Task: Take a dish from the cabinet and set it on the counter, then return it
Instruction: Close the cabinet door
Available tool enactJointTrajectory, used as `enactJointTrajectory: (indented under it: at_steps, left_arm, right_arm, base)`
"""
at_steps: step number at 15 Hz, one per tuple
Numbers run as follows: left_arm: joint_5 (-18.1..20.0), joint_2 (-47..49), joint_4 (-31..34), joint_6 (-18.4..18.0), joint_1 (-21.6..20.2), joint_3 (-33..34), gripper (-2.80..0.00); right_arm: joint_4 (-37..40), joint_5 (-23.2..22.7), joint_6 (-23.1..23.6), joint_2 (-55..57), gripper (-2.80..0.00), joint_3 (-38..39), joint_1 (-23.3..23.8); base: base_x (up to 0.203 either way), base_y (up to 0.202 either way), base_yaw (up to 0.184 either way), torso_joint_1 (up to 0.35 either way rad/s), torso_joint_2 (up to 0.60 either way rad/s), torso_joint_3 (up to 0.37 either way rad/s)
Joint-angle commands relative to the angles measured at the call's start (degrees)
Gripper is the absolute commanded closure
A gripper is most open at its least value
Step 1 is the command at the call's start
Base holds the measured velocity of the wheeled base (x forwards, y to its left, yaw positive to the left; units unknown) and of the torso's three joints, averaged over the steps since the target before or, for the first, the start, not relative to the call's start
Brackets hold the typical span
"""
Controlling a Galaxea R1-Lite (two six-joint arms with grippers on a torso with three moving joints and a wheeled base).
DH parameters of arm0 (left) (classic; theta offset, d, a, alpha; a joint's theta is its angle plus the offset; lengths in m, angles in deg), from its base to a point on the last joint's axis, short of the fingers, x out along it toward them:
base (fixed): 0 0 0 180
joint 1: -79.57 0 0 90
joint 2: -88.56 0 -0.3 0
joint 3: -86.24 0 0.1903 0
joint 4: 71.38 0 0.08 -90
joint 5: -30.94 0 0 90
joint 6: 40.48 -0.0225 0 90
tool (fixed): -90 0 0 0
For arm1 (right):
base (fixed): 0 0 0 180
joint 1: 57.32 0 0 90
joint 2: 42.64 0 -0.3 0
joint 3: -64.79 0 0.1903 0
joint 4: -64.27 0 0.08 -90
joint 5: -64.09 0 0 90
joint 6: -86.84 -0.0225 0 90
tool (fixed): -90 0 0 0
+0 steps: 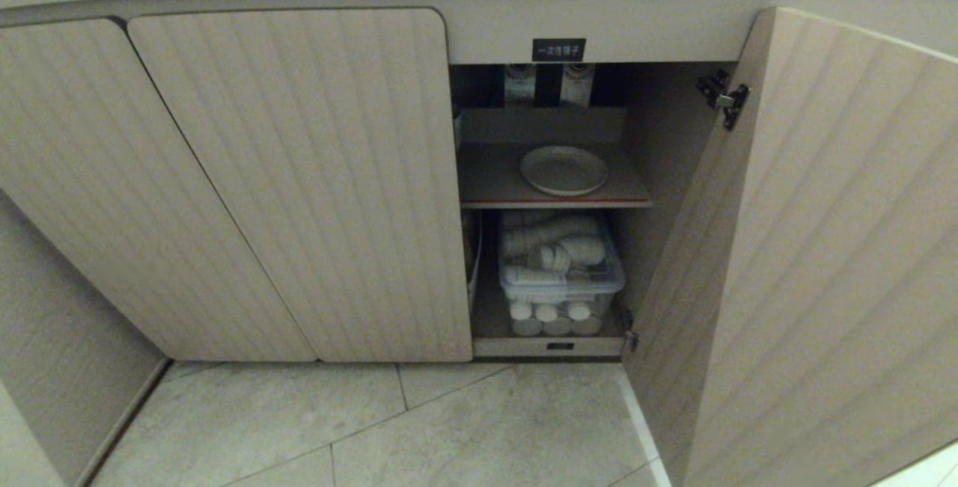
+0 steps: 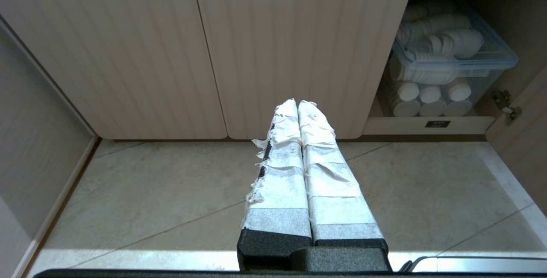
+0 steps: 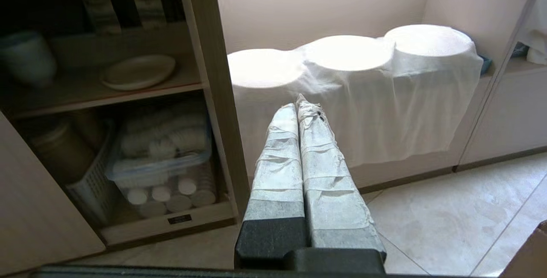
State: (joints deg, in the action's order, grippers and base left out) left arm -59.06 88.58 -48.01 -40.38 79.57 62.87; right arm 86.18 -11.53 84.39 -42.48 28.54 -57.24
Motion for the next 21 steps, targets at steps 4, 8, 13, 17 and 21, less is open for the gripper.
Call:
enactJointTrajectory:
  at_steps: [4, 8, 13, 17, 21]
  left_arm:
    - [0.0, 0.0, 0.0, 0.0, 0.0, 0.0, 0.0]
    - [0.0, 0.0, 0.0, 0.0, 0.0, 0.0, 0.0]
    - [0.0, 0.0, 0.0, 0.0, 0.0, 0.0, 0.0]
    - [0.0, 0.0, 0.0, 0.0, 0.0, 0.0, 0.0]
    - [0.0, 0.0, 0.0, 0.0, 0.0, 0.0, 0.0]
  right_arm:
    - [-0.4, 2.2, -1.9, 6.3, 0.0, -4.0, -0.1]
    - [-8.2, 4.2, -4.3, 17.0, 0.0, -5.3, -0.3]
    - [-14.8, 4.1, -4.5, 24.4, 0.0, -6.3, -0.3]
    - [-18.4, 3.8, -4.4, 28.3, 0.0, -7.6, -0.4]
    - [-20.5, 3.7, -4.1, 29.5, 0.0, -7.9, -1.6]
  base:
    - [0.0, 0.0, 0.0, 0.0, 0.0, 0.0]
    - [0.0, 0.0, 0.0, 0.0, 0.0, 0.0]
    - [0.0, 0.0, 0.0, 0.0, 0.0, 0.0]
    - [0.0, 0.0, 0.0, 0.0, 0.0, 0.0]
    - [0.0, 0.0, 0.0, 0.0, 0.0, 0.0]
